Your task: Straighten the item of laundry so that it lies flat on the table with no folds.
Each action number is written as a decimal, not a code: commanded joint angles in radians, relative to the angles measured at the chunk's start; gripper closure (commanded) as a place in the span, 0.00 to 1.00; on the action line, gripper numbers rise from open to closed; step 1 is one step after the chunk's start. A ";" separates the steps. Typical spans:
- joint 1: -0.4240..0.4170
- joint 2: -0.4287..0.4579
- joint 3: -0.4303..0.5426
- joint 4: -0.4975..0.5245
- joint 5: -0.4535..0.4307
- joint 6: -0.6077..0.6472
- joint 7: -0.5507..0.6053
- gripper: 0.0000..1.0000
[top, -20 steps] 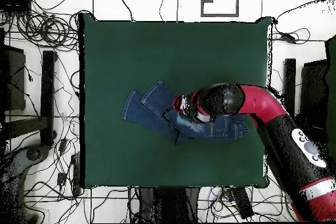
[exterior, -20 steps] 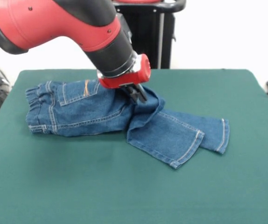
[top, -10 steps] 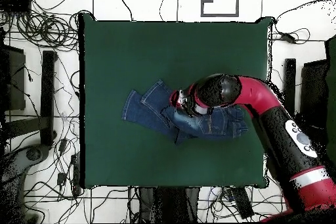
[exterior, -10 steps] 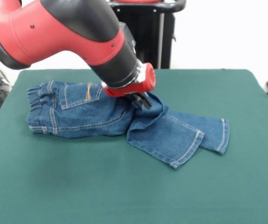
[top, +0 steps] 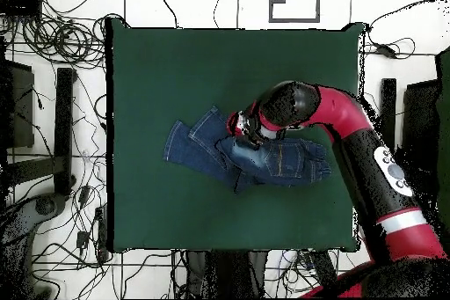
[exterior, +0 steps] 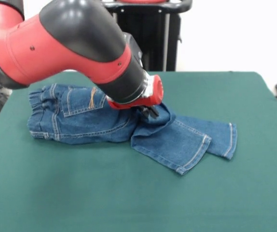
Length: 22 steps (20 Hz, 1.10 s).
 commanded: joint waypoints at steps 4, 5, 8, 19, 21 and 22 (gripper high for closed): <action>0.116 0.063 -0.017 -0.269 -0.006 0.223 -0.282 1.00; 0.124 0.071 -0.015 -0.294 -0.011 0.244 -0.293 1.00; 0.134 0.082 -0.011 -0.325 -0.021 0.267 -0.308 1.00; 0.146 0.081 -0.013 -0.360 -0.050 0.297 -0.324 1.00; 0.148 0.082 -0.014 -0.365 -0.053 0.302 -0.325 1.00; 0.151 0.082 -0.015 -0.370 -0.055 0.305 -0.325 1.00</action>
